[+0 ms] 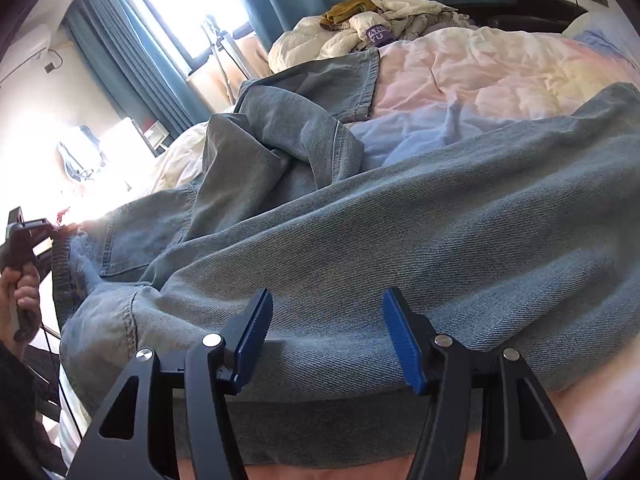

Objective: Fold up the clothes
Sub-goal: 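Pull the waistband away to straighten the jeans with the left gripper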

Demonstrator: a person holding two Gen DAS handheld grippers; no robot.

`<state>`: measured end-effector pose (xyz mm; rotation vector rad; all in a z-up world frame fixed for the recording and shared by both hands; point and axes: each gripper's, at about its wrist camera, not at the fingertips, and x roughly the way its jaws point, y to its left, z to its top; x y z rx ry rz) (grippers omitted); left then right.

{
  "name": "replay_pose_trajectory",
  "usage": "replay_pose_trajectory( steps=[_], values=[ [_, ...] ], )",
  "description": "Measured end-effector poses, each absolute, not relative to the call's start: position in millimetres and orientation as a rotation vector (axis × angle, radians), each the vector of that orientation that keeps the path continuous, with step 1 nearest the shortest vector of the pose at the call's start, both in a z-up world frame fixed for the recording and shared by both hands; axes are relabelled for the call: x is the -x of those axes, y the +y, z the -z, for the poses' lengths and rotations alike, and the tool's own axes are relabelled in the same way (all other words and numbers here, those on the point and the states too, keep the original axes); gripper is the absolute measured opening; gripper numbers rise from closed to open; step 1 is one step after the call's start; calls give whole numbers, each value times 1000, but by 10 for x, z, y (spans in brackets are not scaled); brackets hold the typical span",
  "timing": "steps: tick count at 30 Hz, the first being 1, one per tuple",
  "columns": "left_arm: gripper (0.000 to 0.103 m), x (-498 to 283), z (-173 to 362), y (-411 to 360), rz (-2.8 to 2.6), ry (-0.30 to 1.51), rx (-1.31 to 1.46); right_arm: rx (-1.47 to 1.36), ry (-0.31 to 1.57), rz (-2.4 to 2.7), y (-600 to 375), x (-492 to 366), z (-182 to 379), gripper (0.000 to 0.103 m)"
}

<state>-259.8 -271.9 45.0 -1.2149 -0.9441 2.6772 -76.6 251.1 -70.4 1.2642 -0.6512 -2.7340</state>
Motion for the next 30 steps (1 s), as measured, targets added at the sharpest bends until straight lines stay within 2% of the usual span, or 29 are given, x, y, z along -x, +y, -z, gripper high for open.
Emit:
replay_pose_trajectory(
  steps=[5,10,14,19,21,23,24,25,30],
  values=[
    [7,3088,-488,-2763,-2752,-895,1227,-1230,-599,2760,2481,815,692,58],
    [7,3458,17,-2671,-2772,-802,1345,-1207,-525,2795,2435,866,726,58],
    [7,3518,325,-2735,-2745,-861,1388,-1207,-470,2810,2412,951,804,58],
    [9,3434,322,-2731,-2650,-858,1410,-1223,-481,2790,2445,1027,886,58],
    [14,3339,239,-2703,-2608,-873,1415,-1229,-496,2782,2462,1035,899,58],
    [32,3198,109,-2699,-2639,-865,1421,-1227,-507,2777,2470,1018,882,58],
    [51,3121,32,-2707,-2680,-851,1432,-1224,-514,2776,2477,1006,864,58],
    [57,3022,-68,-2734,-2732,-842,1405,-1222,-523,2775,2479,995,842,58],
    [61,2366,-422,-2810,-2760,-904,1287,-1175,-529,2780,2487,858,685,58]
  ],
)
